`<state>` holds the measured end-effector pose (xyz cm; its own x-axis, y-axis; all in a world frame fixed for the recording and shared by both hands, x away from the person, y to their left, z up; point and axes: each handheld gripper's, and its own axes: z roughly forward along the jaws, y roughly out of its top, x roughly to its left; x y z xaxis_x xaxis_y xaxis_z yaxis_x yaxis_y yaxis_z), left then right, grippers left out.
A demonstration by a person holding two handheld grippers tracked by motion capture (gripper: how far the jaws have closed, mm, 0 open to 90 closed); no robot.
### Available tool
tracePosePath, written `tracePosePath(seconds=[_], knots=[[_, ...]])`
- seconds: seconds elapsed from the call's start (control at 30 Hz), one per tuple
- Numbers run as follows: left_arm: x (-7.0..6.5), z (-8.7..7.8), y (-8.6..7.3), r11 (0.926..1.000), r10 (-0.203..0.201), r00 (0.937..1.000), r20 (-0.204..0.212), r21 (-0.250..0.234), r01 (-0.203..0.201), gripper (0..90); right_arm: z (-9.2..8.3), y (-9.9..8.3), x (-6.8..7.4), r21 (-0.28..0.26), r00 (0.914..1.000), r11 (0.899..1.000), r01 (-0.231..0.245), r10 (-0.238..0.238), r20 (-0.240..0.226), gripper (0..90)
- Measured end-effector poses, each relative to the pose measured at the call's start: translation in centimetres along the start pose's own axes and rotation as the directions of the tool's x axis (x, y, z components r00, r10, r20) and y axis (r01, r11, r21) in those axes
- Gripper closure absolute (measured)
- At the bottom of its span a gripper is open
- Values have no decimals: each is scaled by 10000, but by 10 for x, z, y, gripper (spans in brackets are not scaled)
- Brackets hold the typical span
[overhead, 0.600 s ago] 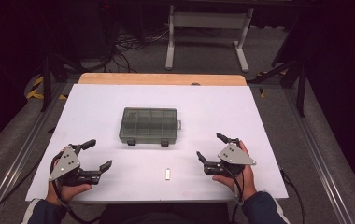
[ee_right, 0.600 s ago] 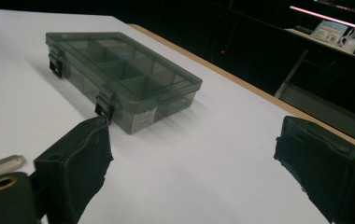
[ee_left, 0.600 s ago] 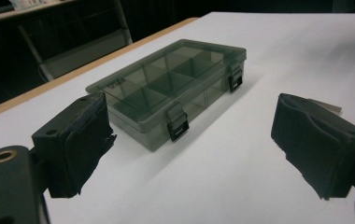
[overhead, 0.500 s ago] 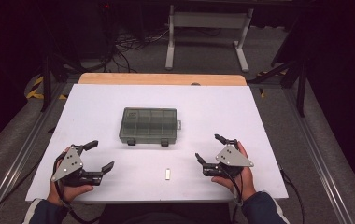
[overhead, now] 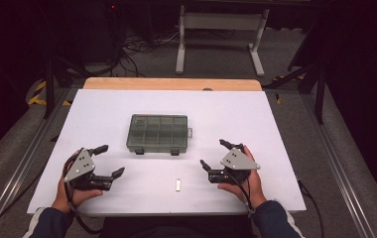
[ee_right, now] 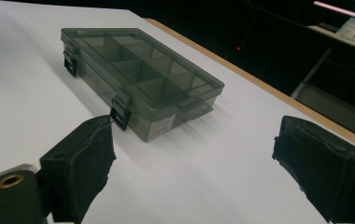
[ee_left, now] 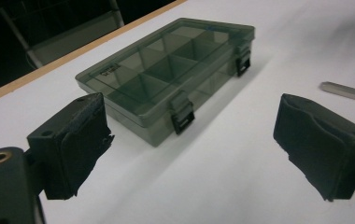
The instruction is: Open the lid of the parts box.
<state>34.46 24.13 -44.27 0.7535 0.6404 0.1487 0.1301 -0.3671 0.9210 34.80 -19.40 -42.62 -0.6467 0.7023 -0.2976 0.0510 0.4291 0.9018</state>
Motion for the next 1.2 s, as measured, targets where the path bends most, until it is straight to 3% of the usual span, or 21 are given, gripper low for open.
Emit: tracePosePath(seconds=[0.23,0.37,0.57,0.67,0.77,0.83,0.93,1.13,1.2], knots=[[24,30,12,9993,-331,9993,177,181,328,107,35,13,-9,526,9959,9977,-416,456,-776,133],[32,50,17,9989,-224,9996,177,405,217,109,65,19,-14,1002,9857,9918,-798,935,-1403,151],[44,64,15,9969,-549,9984,156,566,539,129,88,23,-11,1275,9838,9908,-447,658,-1666,193],[44,68,11,9933,-673,9974,273,962,644,129,101,21,-6,1535,9789,9878,-262,564,-1963,221],[46,71,5,9897,-671,9977,135,1278,648,149,106,17,-5,1817,9733,9828,-340,739,-2174,242],[48,74,-2,9825,-972,9943,440,1636,888,170,107,12,-5,2071,9696,9778,-319,806,-2310,261],[45,77,-5,9766,-695,9967,410,2066,595,214,107,9,-5,2213,9648,9747,-318,878,-2479,310],[44,78,-7,9704,-808,9942,713,2336,621,329,108,3,-6,2482,9598,9681,-331,1001,-2622,401],[44,78,-7,9695,-668,9957,635,2399,498,378,108,2,-6,2540,9581,9666,-345,1043,-2666,429]])
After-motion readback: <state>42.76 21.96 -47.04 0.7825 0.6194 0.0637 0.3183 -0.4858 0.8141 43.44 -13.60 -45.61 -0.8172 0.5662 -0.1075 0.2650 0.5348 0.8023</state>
